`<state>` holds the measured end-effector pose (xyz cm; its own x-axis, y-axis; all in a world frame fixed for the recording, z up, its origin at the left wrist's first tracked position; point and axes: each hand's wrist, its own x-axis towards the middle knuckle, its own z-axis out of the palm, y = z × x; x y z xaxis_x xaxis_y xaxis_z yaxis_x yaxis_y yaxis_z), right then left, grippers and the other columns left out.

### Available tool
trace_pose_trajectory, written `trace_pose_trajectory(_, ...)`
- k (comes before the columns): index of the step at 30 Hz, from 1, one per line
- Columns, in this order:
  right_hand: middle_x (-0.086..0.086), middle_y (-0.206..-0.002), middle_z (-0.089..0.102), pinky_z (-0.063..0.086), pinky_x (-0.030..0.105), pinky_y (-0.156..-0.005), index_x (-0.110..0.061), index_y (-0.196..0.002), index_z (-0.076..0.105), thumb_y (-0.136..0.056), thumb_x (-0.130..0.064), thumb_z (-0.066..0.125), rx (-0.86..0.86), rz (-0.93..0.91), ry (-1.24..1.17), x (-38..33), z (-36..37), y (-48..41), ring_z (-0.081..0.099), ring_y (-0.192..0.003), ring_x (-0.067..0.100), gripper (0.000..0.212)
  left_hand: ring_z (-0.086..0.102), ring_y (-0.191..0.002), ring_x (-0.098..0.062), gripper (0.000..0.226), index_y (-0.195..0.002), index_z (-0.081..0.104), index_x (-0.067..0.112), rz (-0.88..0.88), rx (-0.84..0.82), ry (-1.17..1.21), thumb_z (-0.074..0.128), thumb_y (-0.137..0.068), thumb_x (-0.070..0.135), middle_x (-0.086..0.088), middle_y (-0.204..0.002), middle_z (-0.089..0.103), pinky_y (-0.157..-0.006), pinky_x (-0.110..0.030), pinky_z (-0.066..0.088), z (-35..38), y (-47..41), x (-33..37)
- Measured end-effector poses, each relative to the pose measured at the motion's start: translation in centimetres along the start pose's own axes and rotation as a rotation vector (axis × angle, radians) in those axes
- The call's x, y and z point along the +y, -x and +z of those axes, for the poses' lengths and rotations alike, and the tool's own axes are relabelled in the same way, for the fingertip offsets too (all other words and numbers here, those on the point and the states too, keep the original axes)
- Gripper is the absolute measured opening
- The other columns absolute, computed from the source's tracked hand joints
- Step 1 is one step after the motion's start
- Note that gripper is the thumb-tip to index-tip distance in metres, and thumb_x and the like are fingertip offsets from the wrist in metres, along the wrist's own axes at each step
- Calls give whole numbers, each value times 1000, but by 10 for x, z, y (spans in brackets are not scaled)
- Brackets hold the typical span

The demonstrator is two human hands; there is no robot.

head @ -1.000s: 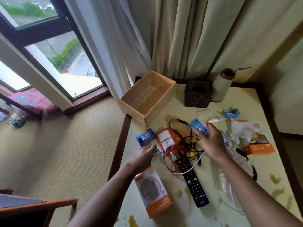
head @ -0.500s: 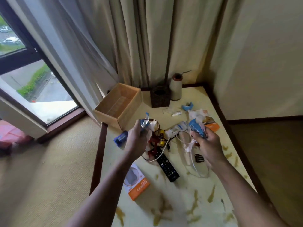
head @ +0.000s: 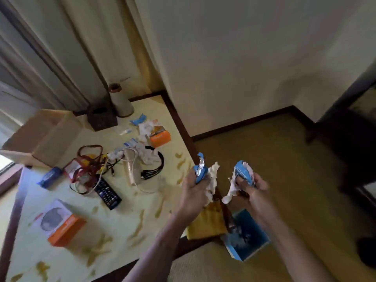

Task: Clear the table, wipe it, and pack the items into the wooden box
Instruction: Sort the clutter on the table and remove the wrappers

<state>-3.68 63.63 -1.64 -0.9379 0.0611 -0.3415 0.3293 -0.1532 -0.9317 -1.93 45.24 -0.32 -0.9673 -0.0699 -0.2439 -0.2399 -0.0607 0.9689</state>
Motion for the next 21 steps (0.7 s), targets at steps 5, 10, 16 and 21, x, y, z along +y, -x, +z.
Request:
trace_pose_trajectory(5, 12, -105, 78, 58, 44, -86, -13, -118, 69, -99, -14, 62, 34, 150, -56, 52, -104, -12, 75, -95, 32, 20, 69, -78, -15, 17, -104, 66, 7, -156, -106, 49, 50, -103, 3, -5, -86, 72, -68, -24, 54, 122, 12, -67)
trace_pose_trajectory(10, 22, -118, 72, 56, 45, -89, -7, -121, 67, -101, -7, 58, 160, 340, -210, 163, -188, -63, 72, -103, 33, 23, 74, -99, -28, 27, -119, 70, 6, -390, -94, 73, 50, -101, 3, -15, -109, 76, -76, -30, 58, 208, -22, -192)
trace_pose_trajectory(16, 21, -125, 69, 53, 49, -97, -5, -129, 64, -101, -8, 55, 270, 518, -329, 334, -237, -115, 67, -115, 37, 30, 74, -90, -29, 25, -118, 66, 7, -590, 72, 37, 55, -97, -1, -15, -103, 74, -66, -31, 58, 240, -71, -373)
trace_pose_trajectory(21, 18, -120, 72, 59, 41, -81, -8, -132, 60, -102, -5, 52, 323, 611, -316, 458, -259, -169, 71, -107, 33, 32, 64, -89, -19, 17, -113, 58, 12, -667, 53, -146, 52, -100, 3, -4, -101, 66, -83, -38, 56, 247, -124, -498)
